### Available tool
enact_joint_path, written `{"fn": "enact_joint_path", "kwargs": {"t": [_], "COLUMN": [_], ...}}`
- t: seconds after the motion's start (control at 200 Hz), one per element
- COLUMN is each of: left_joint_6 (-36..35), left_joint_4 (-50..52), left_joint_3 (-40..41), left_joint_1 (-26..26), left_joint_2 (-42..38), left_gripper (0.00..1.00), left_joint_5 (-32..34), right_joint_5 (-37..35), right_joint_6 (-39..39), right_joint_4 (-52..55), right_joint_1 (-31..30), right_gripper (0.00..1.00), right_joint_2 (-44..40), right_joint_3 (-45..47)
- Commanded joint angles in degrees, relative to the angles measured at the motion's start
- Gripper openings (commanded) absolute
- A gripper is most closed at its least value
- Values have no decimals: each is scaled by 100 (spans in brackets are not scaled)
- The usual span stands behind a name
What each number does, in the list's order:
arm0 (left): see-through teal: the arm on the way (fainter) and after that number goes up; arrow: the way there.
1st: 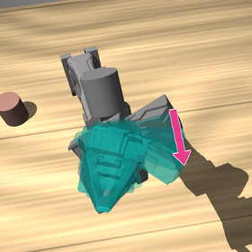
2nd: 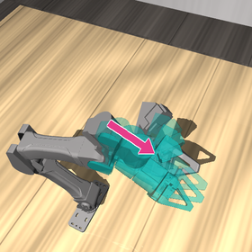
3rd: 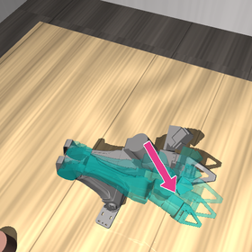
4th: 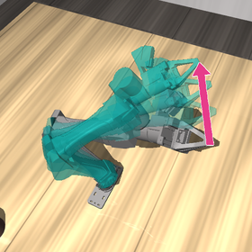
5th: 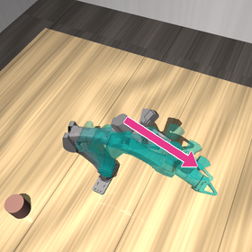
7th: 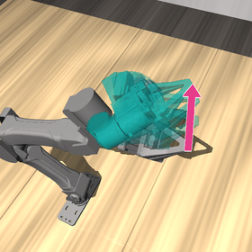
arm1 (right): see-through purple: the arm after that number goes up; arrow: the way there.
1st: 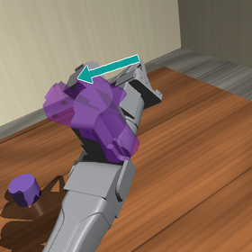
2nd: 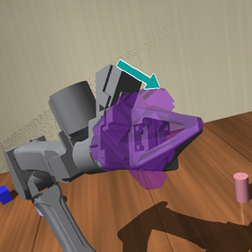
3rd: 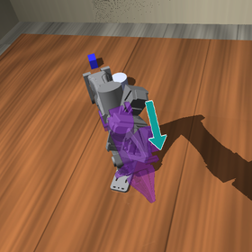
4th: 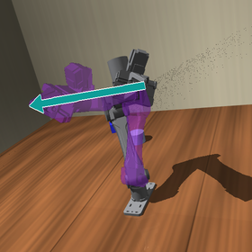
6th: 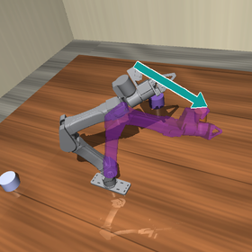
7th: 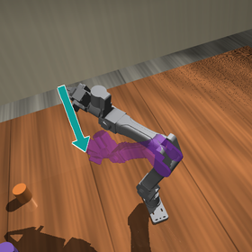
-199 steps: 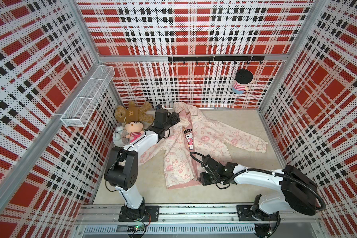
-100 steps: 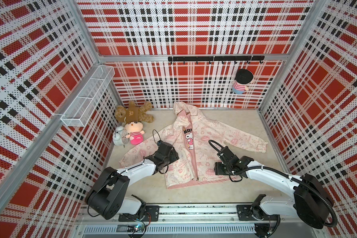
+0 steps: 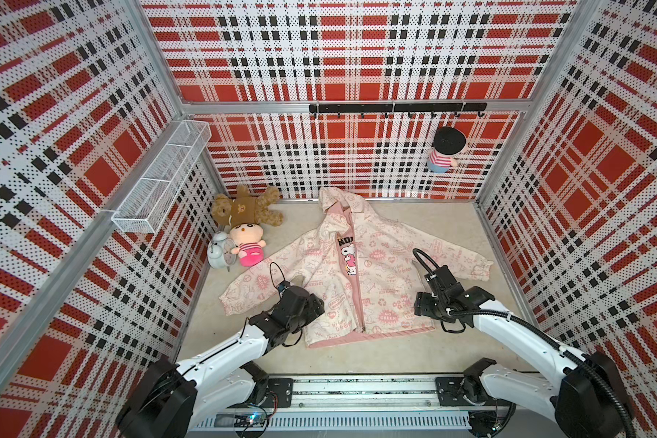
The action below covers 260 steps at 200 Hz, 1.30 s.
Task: Unzip the jacket
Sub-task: Smooth out the jacket at the center of the board.
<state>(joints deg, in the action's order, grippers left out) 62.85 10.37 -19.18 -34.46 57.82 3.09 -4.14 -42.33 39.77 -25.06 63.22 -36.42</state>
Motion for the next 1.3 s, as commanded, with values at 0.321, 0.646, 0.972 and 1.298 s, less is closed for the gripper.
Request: {"fn": "enact_joint_path", "kwargs": {"t": [0.321, 0.646, 0.972, 1.298], "left_joint_6": [385, 590, 884, 1061], "left_joint_4": [389, 907, 1996, 1953], "left_joint_3": [555, 784, 699, 758], "left_joint_1": [-145, -365, -509, -998], "left_joint_2": [-521, -1150, -2201, -1917], "left_gripper": [81, 82, 83, 74], "left_joint_5": [-237, -243, 18, 145], "right_joint_5": [194, 166, 135, -273], "right_joint_6": [-729, -764, -522, -731], "right_joint_4": [-558, -604, -721, -153], "right_joint_1": [415, 337, 287, 274], "right_gripper": [66, 53, 23, 0], "right_joint_2": [-5, -43, 268, -362], "right_joint_3": [882, 1068, 1013, 1048]}}
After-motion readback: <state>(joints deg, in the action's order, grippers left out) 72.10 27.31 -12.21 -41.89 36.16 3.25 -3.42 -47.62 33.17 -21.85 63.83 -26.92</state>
